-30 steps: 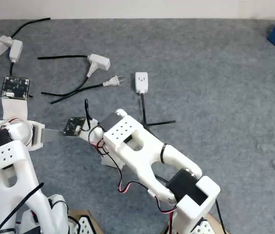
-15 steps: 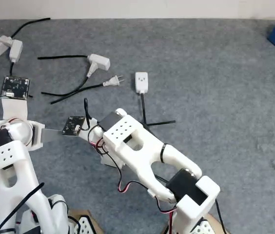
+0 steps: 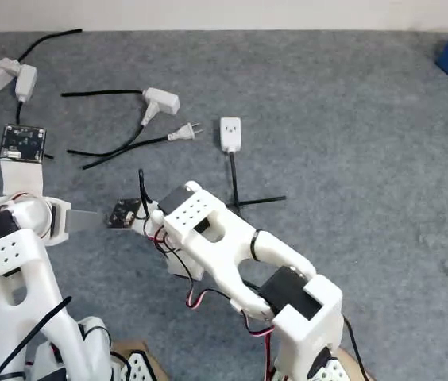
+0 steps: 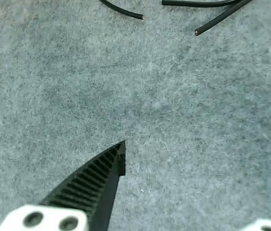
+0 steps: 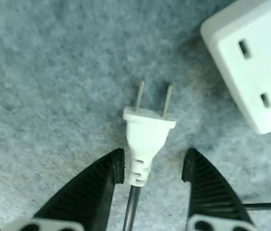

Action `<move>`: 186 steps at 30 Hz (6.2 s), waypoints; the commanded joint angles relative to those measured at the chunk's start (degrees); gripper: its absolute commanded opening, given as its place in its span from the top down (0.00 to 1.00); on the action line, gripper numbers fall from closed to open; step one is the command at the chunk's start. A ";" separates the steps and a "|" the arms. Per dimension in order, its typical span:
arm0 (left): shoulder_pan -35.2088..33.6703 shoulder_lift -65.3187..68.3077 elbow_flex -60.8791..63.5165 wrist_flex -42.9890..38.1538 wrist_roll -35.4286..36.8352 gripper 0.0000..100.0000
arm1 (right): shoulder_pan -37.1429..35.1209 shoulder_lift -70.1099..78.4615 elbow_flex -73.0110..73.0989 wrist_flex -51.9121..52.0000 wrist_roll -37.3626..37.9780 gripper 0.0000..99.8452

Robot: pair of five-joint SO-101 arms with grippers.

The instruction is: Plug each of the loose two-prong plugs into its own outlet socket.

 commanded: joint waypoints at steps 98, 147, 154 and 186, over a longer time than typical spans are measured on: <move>-7.96 38.64 -31.60 5.98 1.05 0.50 | -4.26 -11.65 4.70 -0.40 -3.78 0.74; -9.01 34.59 -31.52 5.98 -0.09 0.50 | -1.01 4.79 -12.00 5.76 -6.24 0.99; -9.01 34.59 -31.52 5.98 -0.09 0.50 | 4.35 4.79 -11.91 6.29 -9.85 0.99; -8.66 34.07 -31.78 6.07 -0.09 0.50 | 3.56 -16.66 -0.92 -6.64 -13.01 0.99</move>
